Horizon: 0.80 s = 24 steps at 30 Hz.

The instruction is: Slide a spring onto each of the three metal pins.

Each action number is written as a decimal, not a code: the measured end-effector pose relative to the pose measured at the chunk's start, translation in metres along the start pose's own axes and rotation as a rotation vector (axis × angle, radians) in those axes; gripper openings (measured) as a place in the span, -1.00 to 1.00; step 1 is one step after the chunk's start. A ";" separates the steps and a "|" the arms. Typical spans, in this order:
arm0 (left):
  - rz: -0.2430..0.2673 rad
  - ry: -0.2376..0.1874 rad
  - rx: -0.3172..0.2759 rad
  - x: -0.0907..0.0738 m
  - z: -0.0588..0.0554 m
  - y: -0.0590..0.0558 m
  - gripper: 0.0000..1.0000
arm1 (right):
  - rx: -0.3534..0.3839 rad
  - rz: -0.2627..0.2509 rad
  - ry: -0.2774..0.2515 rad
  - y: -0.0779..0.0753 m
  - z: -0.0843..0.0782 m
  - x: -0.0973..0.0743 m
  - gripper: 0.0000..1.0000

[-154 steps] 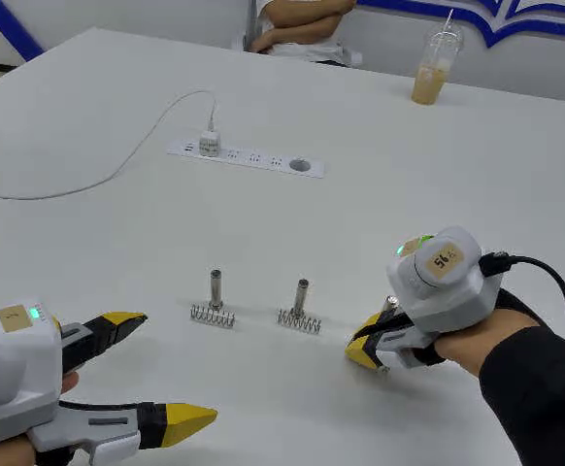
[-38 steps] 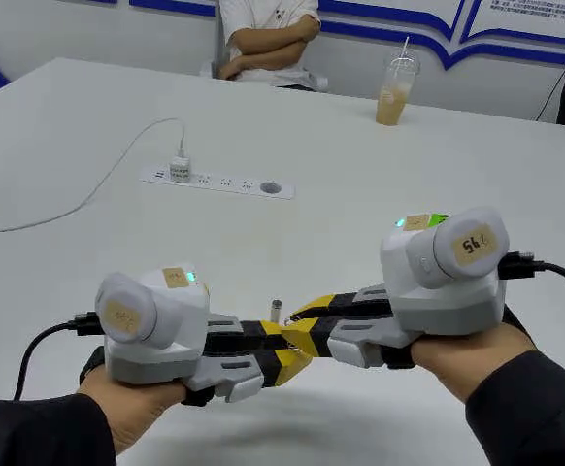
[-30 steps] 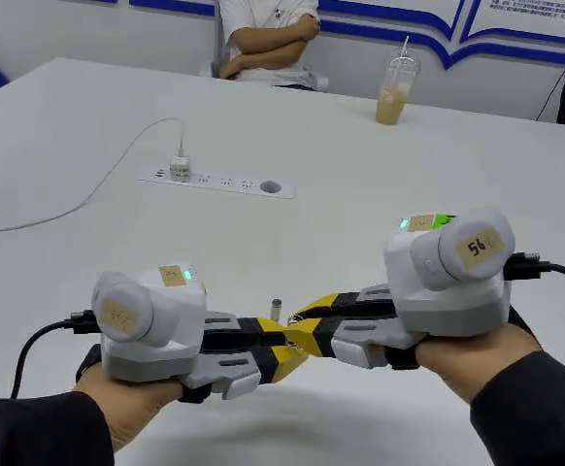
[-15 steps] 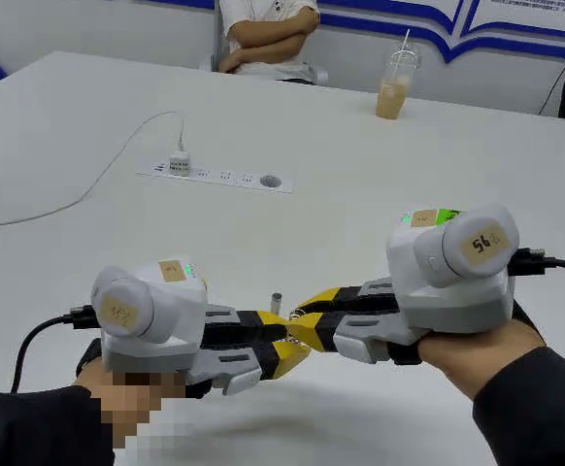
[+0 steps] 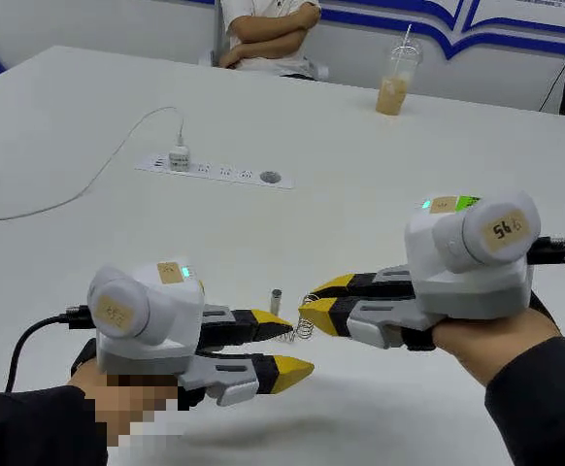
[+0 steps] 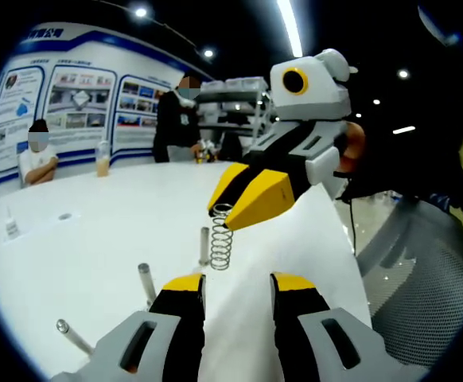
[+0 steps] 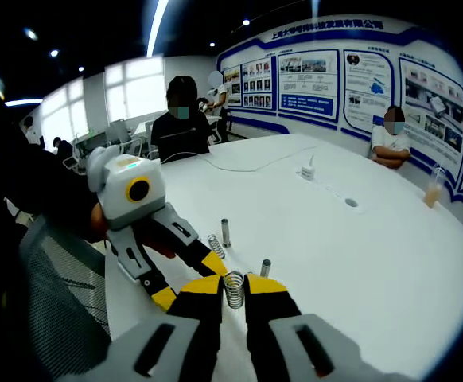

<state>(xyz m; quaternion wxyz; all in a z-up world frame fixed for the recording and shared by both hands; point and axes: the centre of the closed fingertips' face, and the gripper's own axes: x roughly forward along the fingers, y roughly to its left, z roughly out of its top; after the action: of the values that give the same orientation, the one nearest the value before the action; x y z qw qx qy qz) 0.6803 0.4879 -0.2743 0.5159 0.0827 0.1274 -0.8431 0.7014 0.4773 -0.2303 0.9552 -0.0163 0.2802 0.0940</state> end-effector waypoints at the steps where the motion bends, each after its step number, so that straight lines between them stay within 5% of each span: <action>1: -0.002 0.001 0.001 0.000 0.000 0.000 -0.30 | 0.000 -0.002 -0.001 -0.001 0.000 -0.001 -0.77; 24: 0.008 0.044 -0.002 -0.023 -0.011 0.000 0.02 | 0.042 -0.123 -0.035 -0.053 0.005 -0.028 -0.77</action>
<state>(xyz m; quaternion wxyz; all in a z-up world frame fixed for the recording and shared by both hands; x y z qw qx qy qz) 0.6911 0.5100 -0.2783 0.5166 0.1012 0.1391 -0.8388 0.6906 0.4213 -0.2125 0.9641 -0.0117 0.2638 0.0295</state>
